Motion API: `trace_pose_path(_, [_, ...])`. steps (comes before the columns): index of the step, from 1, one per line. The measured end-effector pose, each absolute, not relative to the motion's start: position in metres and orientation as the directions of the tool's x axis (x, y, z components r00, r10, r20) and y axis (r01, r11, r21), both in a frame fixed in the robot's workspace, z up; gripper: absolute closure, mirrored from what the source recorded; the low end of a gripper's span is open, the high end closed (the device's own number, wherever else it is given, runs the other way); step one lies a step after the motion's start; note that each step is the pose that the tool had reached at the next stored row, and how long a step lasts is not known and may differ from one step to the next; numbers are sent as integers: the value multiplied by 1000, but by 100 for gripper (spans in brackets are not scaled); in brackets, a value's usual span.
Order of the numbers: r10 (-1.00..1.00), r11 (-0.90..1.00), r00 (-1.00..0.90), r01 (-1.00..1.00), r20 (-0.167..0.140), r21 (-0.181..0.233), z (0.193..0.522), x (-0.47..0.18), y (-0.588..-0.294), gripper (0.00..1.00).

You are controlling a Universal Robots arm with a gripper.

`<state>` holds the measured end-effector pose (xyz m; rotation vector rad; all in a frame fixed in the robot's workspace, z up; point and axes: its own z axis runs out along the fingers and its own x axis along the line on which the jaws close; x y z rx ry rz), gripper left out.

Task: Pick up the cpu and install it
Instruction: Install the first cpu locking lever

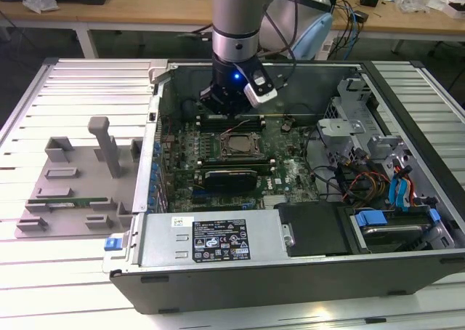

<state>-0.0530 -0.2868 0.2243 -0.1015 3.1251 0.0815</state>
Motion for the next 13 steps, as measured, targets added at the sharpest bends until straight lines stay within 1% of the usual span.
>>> trace_pose_path(13, [-68,996,-998,-69,-13,51,203,-25,-287,89])
